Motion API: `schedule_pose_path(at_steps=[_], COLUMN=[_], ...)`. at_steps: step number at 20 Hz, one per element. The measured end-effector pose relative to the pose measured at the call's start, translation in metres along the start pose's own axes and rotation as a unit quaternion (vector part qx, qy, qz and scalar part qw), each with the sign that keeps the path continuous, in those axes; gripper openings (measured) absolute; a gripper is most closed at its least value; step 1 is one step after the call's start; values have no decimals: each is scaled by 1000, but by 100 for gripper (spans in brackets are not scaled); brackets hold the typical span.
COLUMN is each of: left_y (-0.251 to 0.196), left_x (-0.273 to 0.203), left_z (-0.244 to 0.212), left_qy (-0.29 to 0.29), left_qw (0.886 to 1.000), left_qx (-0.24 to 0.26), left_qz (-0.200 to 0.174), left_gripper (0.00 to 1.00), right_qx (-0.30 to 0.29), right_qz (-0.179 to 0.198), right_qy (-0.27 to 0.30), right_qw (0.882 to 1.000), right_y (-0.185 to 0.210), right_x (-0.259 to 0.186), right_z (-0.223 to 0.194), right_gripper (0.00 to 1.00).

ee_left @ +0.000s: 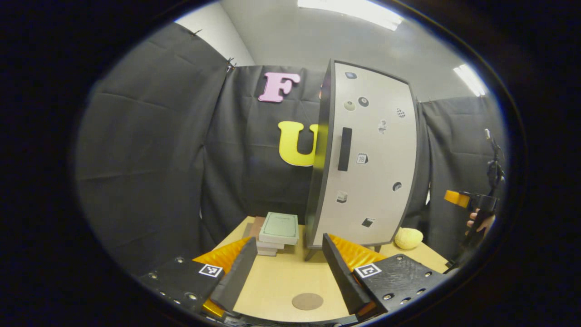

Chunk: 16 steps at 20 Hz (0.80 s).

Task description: Open the cabinet door with the right hand, grasp the bottle in the cabinet with the left hand and place it on the coaster, then close the cabinet door with the right hand.

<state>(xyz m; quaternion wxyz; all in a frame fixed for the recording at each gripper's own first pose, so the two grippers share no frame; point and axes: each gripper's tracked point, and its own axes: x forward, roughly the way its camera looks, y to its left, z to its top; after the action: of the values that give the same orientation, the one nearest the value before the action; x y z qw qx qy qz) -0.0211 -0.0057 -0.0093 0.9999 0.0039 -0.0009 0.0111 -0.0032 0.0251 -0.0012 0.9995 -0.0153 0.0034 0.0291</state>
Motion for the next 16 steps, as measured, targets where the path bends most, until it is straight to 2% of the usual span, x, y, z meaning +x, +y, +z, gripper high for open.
schedule_pose_path(at_steps=[1, 2, 3, 5, 6, 12, 13, 16], left_y=[-1, -4, -5, -10, -12, -19, -19, -13], left_x=[-2, -2, -2, -1, -1, -4, -5, -10], left_z=[-1, -2, -1, 1, 0, -12, -15, -23], left_qy=[1, 2, 2, 0, -1, 4, 9, 14], left_qw=[1000, 1000, 1000, 1000, 1000, 1000, 1000, 1000], left_qx=[4, 6, 7, 7, 9, 11, 4, -7], left_qz=[0, 0, -2, -4, -4, -4, -5, 4], left_gripper=[89, 89, 89, 89, 89, 90, 87, 89], right_qx=[-2, -3, -3, -2, -3, -14, -12, -18], right_qz=[1, 3, 6, 10, 13, 37, 44, 68], right_qy=[0, 2, 3, 4, 4, 3, 1, -4], right_qw=[1000, 1000, 1000, 1000, 1000, 999, 999, 998], right_y=[0, 2, 3, 5, 7, 24, 30, 52], right_x=[0, 0, -1, -2, -2, 4, 6, 16], right_z=[0, -1, 0, 1, 1, 7, 10, 25], right_gripper=[98, 98, 92, 92, 98, 98, 98, 98])
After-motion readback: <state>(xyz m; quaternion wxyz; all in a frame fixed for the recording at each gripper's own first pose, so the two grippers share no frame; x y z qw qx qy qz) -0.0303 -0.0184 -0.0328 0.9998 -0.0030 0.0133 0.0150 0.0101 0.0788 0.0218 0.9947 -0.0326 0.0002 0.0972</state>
